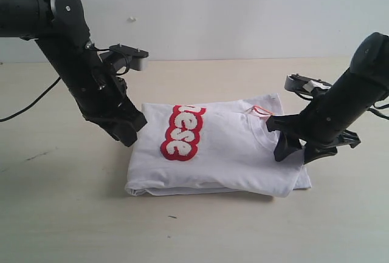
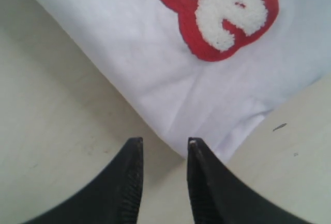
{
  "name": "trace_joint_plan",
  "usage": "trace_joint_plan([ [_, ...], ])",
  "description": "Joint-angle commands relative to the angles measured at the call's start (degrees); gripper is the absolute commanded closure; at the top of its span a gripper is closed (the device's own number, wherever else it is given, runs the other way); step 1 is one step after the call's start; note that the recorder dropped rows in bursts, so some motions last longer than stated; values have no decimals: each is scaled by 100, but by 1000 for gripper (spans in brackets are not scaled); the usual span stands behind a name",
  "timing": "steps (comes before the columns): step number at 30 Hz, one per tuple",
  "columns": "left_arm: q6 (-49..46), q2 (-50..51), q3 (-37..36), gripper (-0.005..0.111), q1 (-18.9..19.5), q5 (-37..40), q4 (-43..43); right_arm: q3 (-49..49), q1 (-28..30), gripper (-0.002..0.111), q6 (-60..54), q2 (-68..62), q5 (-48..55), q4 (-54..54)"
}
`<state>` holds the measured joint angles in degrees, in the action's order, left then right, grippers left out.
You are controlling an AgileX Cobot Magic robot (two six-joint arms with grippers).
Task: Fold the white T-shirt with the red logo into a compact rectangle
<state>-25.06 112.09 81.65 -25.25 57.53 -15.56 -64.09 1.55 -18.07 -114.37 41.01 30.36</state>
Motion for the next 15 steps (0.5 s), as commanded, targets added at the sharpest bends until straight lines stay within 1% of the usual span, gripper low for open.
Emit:
trace_joint_plan([
  [1,25,-38,-20,76,13,-95,-52,-30,8,79,-343,-38,-175,236],
  [5,25,-38,-20,76,13,-99,-63,-30,8,104,-509,-25,-175,236],
  [6,25,-38,-20,76,13,-99,-63,-30,8,108,-536,-25,-175,236],
  [11,25,-28,-20,76,13,-140,-71,-30,8,108,-634,229,-185,269],
  [15,25,51,-32,76,13,-140,-142,-30,8,108,-1088,648,-153,918],
])
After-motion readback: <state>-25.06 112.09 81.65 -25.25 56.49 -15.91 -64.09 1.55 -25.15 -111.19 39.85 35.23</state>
